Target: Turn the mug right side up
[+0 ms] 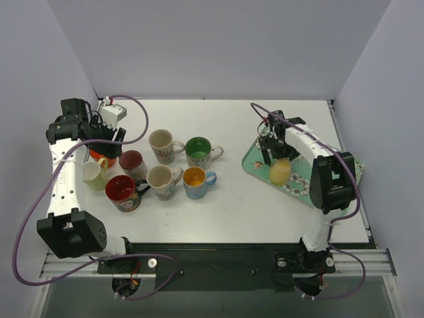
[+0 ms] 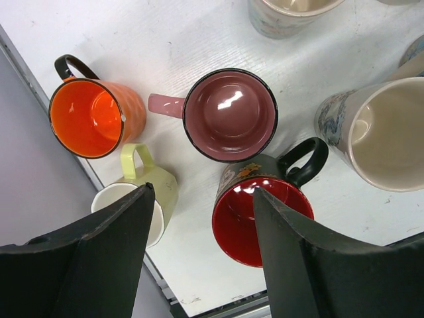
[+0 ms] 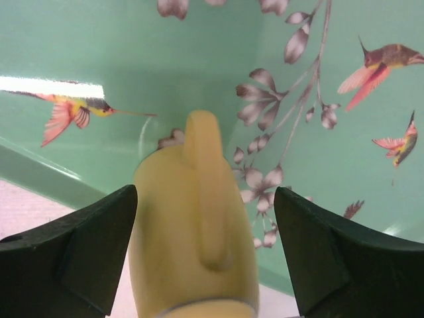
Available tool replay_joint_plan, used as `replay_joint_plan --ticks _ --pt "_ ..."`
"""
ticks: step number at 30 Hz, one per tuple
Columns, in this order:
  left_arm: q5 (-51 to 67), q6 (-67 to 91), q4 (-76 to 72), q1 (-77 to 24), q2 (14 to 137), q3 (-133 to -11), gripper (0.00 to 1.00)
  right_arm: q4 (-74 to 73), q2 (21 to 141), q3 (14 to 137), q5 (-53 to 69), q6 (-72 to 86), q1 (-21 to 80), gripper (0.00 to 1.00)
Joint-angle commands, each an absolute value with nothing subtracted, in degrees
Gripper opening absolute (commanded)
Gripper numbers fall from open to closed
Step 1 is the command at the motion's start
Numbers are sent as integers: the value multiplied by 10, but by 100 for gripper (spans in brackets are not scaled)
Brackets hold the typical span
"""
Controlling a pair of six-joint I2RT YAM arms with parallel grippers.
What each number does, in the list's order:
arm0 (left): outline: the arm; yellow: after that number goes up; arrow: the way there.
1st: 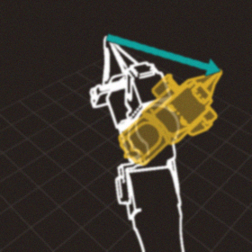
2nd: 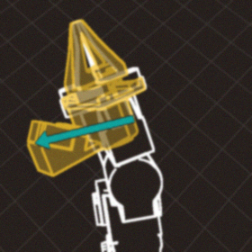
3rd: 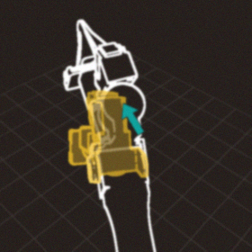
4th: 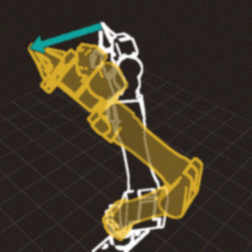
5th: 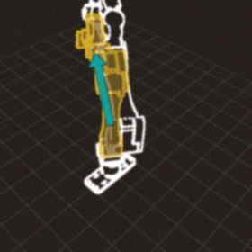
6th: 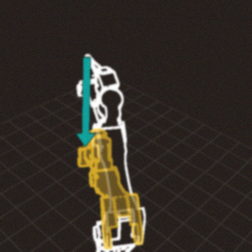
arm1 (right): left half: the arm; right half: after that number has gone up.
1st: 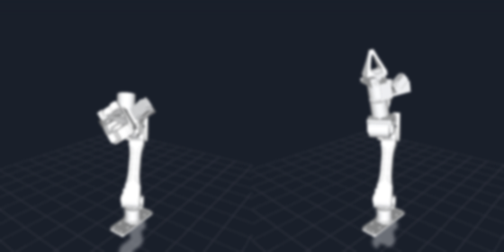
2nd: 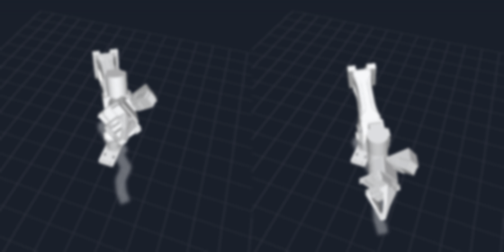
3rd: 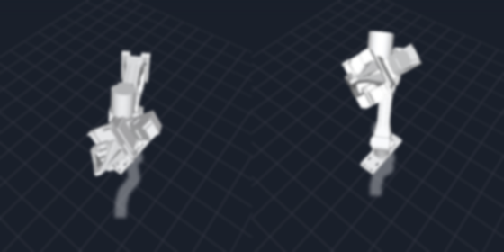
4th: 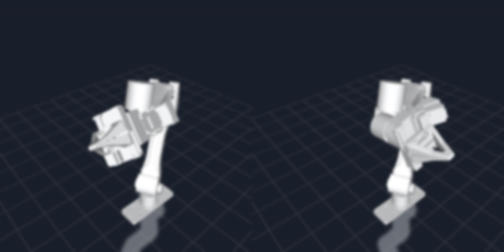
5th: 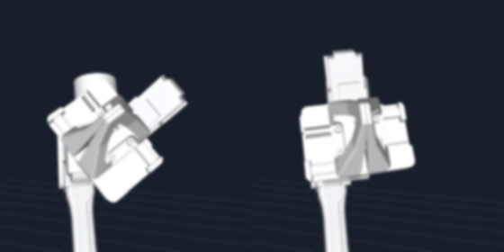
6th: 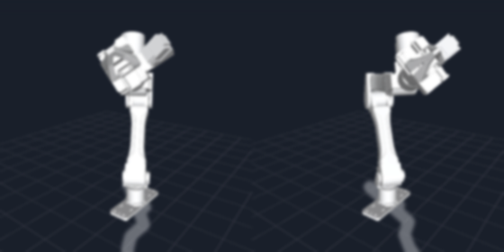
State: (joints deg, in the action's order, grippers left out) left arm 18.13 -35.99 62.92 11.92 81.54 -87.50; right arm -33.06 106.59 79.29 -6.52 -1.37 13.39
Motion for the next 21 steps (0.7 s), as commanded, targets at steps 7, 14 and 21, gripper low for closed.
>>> replay_joint_plan --ticks 7,14,21 --pt "191 -361 635 117 780 -879 71 -502 1188 1027 -62 0 129 82" --pt "189 -368 635 119 784 -877 71 -551 1237 1034 -64 17 119 75" --pt "202 -366 636 119 782 -882 71 -557 1245 1027 -33 11 116 0"
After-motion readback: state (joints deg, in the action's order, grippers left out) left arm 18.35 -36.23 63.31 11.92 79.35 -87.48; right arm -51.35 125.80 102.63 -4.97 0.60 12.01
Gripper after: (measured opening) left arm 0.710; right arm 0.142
